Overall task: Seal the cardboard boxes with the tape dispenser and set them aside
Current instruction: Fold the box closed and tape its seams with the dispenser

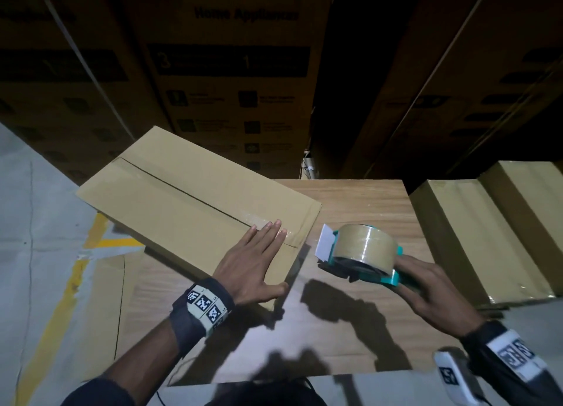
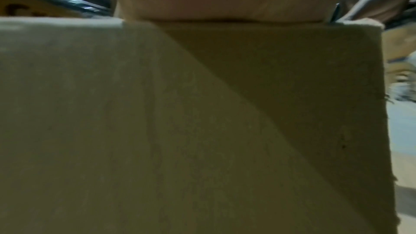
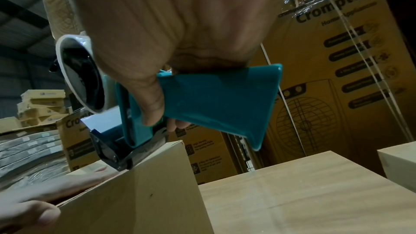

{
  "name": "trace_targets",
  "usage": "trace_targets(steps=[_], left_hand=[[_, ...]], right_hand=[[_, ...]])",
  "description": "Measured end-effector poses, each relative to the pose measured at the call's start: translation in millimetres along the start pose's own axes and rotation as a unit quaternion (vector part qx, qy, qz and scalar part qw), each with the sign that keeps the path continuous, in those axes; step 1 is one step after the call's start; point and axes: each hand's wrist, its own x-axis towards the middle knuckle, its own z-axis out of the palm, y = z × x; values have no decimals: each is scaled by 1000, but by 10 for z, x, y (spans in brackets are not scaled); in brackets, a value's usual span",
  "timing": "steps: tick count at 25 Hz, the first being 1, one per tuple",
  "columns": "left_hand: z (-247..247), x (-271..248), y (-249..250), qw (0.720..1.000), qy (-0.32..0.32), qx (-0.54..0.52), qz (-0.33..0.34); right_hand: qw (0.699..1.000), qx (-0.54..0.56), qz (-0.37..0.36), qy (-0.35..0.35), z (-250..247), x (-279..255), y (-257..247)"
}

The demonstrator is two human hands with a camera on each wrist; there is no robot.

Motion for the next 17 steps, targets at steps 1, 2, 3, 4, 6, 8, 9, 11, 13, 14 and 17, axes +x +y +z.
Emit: trace_targets(steps=[1, 2, 3, 4, 6, 8, 9, 11, 13, 14, 17], left_hand=[[-13, 21, 25, 1000, -4, -4, 21], [-28, 37, 62, 999, -8, -10, 36], [-49, 62, 105, 999, -11, -15, 46], [-66, 86, 157, 999, -14, -21, 48], [-79, 136, 268, 999, -15, -25, 35], [-65, 171, 367, 1000, 3, -18, 12], [-53, 177, 403, 1000, 12, -14, 3], [-39, 173, 444, 1000, 20, -21, -5], [-22, 151, 452, 999, 29, -30, -5], [-15, 141, 446, 999, 36, -37, -5], [14, 139, 447, 998, 43, -44, -7]], right_hand=[[1000, 4, 3, 2, 20, -9, 10], [1000, 8, 5, 2, 39, -20, 18], [1000, 10, 7, 5, 50, -33, 22], [1000, 12, 10, 7, 61, -46, 22], [1000, 14, 12, 11, 92, -65, 18], [1000, 14, 13, 13, 124, -77, 46], [1000, 14, 18, 13, 134, -87, 60], [999, 15, 25, 12, 132, -105, 61], [999, 22, 28, 6, 89, -92, 11], [999, 25, 25, -1, 54, -70, -16], [1000, 14, -1, -17, -74, -95, -51]])
